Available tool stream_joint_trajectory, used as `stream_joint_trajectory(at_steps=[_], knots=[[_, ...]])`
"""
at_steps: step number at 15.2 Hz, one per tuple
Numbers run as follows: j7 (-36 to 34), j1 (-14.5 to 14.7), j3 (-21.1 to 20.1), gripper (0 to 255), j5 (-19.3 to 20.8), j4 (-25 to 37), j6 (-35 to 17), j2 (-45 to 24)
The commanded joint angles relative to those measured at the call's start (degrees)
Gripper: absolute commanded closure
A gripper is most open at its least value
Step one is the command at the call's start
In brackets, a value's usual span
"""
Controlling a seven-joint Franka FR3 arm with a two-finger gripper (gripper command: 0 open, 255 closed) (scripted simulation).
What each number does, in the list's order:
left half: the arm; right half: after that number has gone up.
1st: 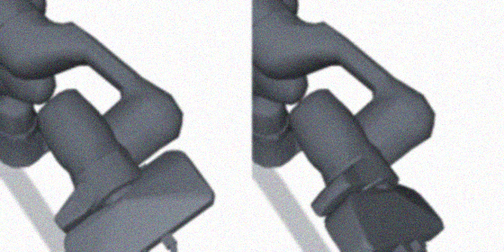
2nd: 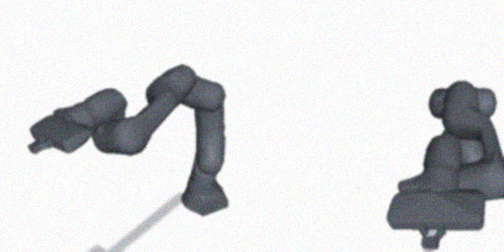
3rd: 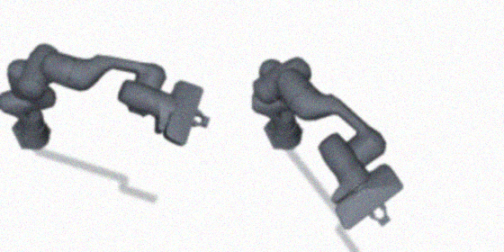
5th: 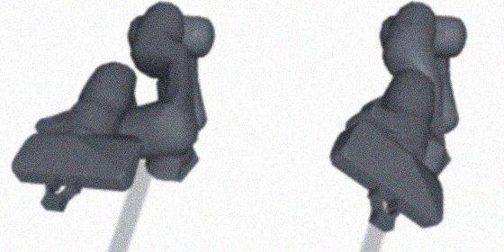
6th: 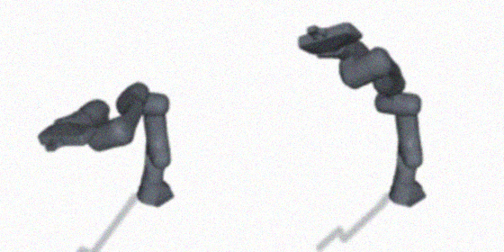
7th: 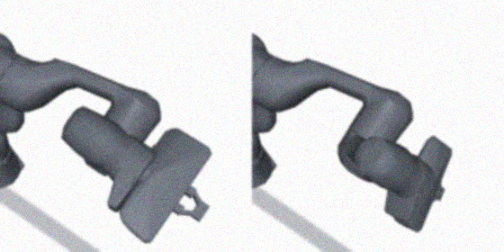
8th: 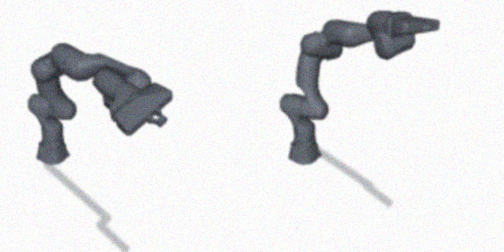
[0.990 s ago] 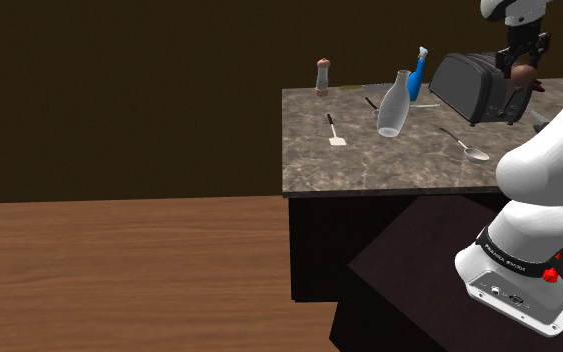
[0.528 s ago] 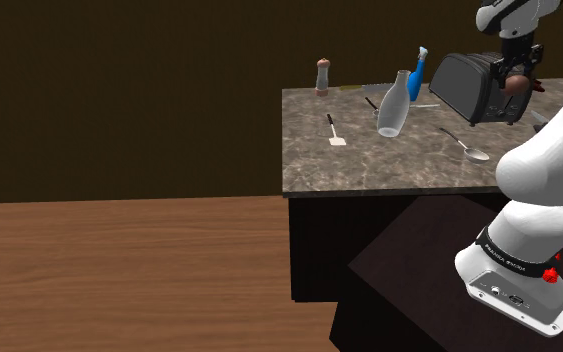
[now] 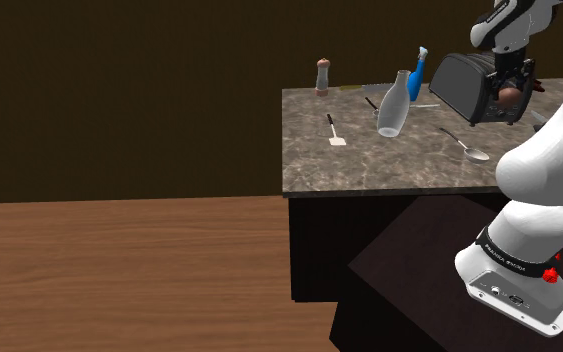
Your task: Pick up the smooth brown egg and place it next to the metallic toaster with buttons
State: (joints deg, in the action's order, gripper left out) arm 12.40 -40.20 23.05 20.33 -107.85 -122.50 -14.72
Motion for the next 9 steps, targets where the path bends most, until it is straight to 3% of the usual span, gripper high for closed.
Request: stream_joint_trajectory(at_steps=[1,9], knots=[[-0.39,-0.1,0.0,255,0.03,-0.79,-1.36,-0.59],[-1.87,-0.54,-0.12,255,-0.04,-3.05,-6.48,-3.76]])
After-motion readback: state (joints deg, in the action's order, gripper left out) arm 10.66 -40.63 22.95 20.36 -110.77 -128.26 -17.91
